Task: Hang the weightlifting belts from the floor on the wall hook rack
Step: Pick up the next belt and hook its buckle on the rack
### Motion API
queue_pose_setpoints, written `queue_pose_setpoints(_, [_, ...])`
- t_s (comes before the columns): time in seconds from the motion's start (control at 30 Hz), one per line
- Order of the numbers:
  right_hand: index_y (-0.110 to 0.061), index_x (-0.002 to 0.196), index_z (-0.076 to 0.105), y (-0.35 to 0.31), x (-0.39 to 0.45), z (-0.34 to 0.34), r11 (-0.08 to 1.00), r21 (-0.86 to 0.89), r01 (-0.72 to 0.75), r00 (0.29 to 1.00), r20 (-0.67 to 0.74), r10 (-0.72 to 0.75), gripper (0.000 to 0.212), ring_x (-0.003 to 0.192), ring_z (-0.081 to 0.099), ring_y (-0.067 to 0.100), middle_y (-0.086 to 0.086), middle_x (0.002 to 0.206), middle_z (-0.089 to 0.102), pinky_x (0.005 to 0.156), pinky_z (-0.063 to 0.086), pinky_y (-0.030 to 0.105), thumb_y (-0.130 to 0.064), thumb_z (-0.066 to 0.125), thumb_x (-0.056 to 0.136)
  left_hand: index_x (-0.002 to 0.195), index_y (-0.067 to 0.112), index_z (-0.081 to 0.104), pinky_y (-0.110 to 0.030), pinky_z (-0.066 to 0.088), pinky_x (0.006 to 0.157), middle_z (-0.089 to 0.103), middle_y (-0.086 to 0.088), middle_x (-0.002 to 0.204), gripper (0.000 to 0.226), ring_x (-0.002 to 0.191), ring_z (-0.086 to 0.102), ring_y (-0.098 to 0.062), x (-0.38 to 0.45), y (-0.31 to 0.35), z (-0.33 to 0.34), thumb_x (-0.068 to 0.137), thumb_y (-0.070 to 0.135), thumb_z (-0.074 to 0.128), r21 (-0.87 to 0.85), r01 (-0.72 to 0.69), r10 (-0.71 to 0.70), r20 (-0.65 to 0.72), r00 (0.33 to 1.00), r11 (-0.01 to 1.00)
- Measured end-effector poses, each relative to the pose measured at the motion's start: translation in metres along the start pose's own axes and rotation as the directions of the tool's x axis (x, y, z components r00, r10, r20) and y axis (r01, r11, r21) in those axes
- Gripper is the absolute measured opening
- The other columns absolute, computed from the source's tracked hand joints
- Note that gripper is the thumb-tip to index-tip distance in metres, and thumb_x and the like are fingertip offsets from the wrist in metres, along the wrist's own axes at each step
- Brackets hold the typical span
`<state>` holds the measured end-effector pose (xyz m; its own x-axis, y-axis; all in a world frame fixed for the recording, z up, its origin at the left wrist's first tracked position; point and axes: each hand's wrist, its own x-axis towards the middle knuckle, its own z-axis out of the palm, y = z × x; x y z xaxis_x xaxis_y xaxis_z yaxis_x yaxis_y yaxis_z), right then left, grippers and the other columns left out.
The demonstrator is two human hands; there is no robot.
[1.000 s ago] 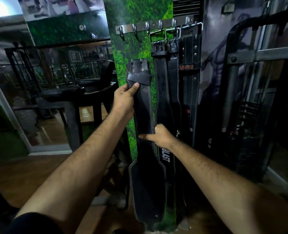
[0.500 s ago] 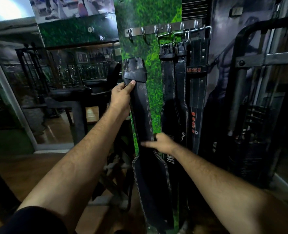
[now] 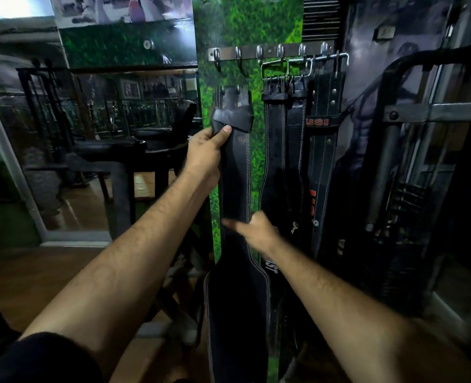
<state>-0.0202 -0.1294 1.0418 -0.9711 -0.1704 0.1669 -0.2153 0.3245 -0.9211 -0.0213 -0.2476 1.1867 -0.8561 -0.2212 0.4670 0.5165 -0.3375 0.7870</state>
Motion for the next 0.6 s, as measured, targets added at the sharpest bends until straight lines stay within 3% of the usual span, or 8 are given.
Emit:
queue_pose_setpoints(0.1, [-0.012,0.083,0.056,0.038,-0.020,0.009,0.989,-0.035,-0.141,0.986,0.089,0.143,0.055,0.067,0.058,0.015,0.003,0.071,0.063,0.056,0.053,0.034,-0.053,0.087,0.065,0.092,0.001,0.066,-0.029,0.059,0.065,0.075,-0.006,0.073,0.008,0.065,0.071,-0.017,0.001,0.003,0.008,0.095,0.002,0.058,-0.008,0.010,-0.009,0.012,1.000,1.000])
queue_pose_setpoints(0.2, [-0.013,0.096,0.065,0.068,-0.020,0.011,0.983,-0.090,-0.162,0.971,0.162,0.175,0.057,0.094,0.071,0.021,0.007,0.099,0.074,0.085,0.061,0.041,-0.045,0.094,0.057,0.087,0.003,0.066,-0.029,0.059,0.069,0.074,-0.006,0.073,0.009,0.065,0.070,-0.017,0.000,-0.002,0.011,0.094,0.002,0.060,0.008,0.035,-0.035,0.004,0.999,0.999])
queue_pose_setpoints(0.27, [-0.011,0.102,0.070,0.079,-0.014,0.009,0.972,-0.182,-0.151,0.954,0.230,0.191,0.053,0.100,0.070,0.020,0.002,0.103,0.074,0.090,0.059,0.035,-0.034,0.094,0.062,0.080,0.007,0.065,-0.028,0.058,0.067,0.073,-0.004,0.070,0.015,0.063,0.069,-0.015,-0.003,-0.006,0.011,0.094,0.003,0.060,0.021,0.052,-0.051,-0.011,0.999,0.998])
queue_pose_setpoints(0.33, [-0.010,0.109,0.071,0.081,-0.015,0.004,0.926,-0.355,-0.130,0.933,0.274,0.236,0.062,0.096,0.069,0.016,0.000,0.102,0.074,0.089,0.058,0.033,-0.042,0.093,0.061,0.080,0.007,0.065,-0.028,0.058,0.067,0.073,-0.004,0.070,0.016,0.063,0.069,-0.015,-0.004,-0.007,0.008,0.095,0.004,0.060,0.019,0.050,-0.050,-0.016,0.999,0.999])
queue_pose_setpoints(0.4, [-0.010,0.114,0.065,0.074,-0.017,-0.004,0.905,-0.394,-0.158,0.921,0.273,0.279,0.086,0.101,0.065,0.015,-0.002,0.109,0.069,0.093,0.055,0.034,-0.069,0.085,0.055,0.082,0.007,0.066,-0.027,0.059,0.065,0.074,-0.002,0.070,0.016,0.063,0.070,-0.014,-0.001,-0.002,0.003,0.096,0.004,0.058,0.021,0.046,-0.046,-0.004,0.999,0.999])
queue_pose_setpoints(0.47, [-0.011,0.123,0.055,0.055,-0.015,-0.012,0.947,-0.260,-0.187,0.939,0.236,0.250,0.097,0.107,0.058,0.017,-0.001,0.113,0.059,0.100,0.047,0.037,-0.085,0.064,0.062,0.083,0.008,0.067,-0.026,0.057,0.063,0.075,-0.001,0.071,0.016,0.064,0.070,-0.013,0.004,0.002,-0.003,0.096,0.006,0.058,0.055,0.043,-0.043,0.012,0.999,0.998])
queue_pose_setpoints(0.53, [-0.004,0.135,0.053,0.027,-0.007,-0.020,0.987,-0.035,-0.155,0.971,0.177,0.158,0.105,0.100,0.059,0.016,-0.002,0.105,0.061,0.099,0.045,0.039,-0.086,0.052,0.070,0.084,0.008,0.068,-0.026,0.056,0.065,0.075,-0.002,0.073,0.015,0.066,0.070,-0.013,0.006,0.005,-0.007,0.095,0.006,0.060,0.089,0.032,-0.036,0.035,0.999,0.996])
queue_pose_setpoints(0.6, [-0.011,0.125,0.062,-0.004,0.004,-0.022,0.992,0.117,-0.055,0.995,0.089,0.045,0.095,0.101,0.058,0.011,-0.005,0.107,0.064,0.099,0.046,0.035,-0.087,0.051,0.068,0.084,0.008,0.068,-0.024,0.055,0.063,0.075,0.000,0.073,0.014,0.065,0.069,-0.011,0.006,0.004,-0.007,0.095,0.005,0.060,0.123,0.020,-0.028,0.057,0.998,0.992])
